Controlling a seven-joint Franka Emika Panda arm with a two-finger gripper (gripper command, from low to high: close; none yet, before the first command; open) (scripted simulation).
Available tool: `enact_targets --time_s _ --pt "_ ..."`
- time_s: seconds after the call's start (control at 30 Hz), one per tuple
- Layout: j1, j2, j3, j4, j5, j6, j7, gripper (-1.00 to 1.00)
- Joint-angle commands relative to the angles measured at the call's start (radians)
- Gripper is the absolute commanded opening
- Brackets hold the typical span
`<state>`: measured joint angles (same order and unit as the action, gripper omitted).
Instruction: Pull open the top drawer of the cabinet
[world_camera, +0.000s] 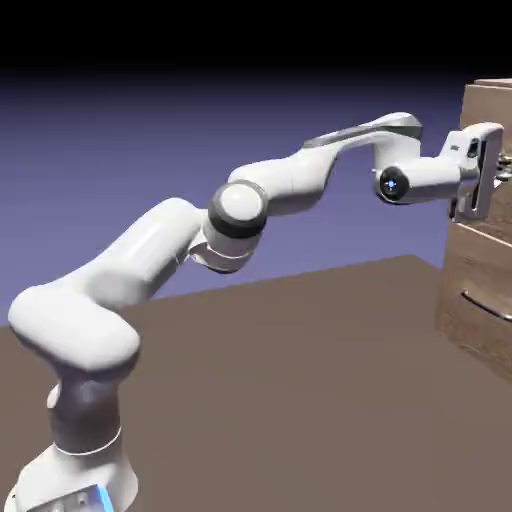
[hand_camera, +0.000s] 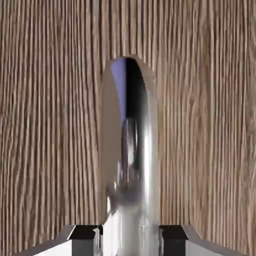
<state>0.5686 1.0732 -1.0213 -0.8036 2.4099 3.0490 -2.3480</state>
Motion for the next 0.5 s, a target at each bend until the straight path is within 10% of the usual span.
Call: enact_targets --time_s 0.0,0.47 --pt "0.023 -0.013 -0.017 -0.036 0.040 -0.013 -0.038 -1.00" --pt "0.370 -0.177 -0.243 -0.543 0.328 -0.189 -0.343 -1.00"
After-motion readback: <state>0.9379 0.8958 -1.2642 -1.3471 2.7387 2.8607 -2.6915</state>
